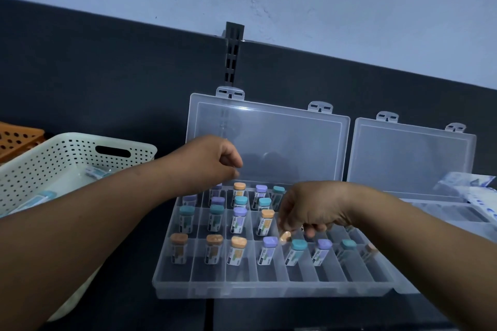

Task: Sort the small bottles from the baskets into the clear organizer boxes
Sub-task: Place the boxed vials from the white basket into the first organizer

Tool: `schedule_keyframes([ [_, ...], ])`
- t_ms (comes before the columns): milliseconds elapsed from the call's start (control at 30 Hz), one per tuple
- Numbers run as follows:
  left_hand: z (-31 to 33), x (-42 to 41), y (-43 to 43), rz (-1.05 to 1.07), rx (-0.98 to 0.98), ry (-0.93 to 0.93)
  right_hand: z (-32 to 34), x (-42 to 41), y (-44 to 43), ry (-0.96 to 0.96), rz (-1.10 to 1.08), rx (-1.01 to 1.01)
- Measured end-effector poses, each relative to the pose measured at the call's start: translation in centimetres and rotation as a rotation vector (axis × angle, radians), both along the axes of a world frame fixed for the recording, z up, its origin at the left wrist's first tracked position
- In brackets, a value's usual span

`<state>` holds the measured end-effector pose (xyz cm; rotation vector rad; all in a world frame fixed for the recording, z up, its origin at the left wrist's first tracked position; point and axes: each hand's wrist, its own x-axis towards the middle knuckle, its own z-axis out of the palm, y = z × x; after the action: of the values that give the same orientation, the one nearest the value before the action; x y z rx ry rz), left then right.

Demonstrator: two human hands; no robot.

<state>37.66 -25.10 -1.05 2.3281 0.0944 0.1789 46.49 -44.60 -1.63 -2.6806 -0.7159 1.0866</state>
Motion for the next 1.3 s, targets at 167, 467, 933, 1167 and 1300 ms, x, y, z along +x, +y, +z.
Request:
schedule_keyframes([
  [167, -0.1, 0.0, 0.1, 0.002, -0.004, -0.001, 0.5, 0.1, 0.0, -0.017, 0.011, 0.016],
  [467, -0.1, -0.2, 0.3, 0.022, -0.013, 0.003, 0.0, 0.0, 0.4, -0.062, 0.128, -0.053],
  [933, 0.1, -0.2, 0.3, 0.027, -0.007, 0.005, 0.1, 0.3, 0.0, -0.142, 0.081, 0.088],
  [1167, -0.1, 0.0, 0.5, 0.034, 0.017, 0.002, -0.7, -0.1, -0.3, -0.437, 0.204, 0.046],
  [1300, -0.2, 0.1, 0.7, 0.038, 0.033, -0.006, -0.7, -0.1, -0.5, -0.451, 0.192, 0.026],
])
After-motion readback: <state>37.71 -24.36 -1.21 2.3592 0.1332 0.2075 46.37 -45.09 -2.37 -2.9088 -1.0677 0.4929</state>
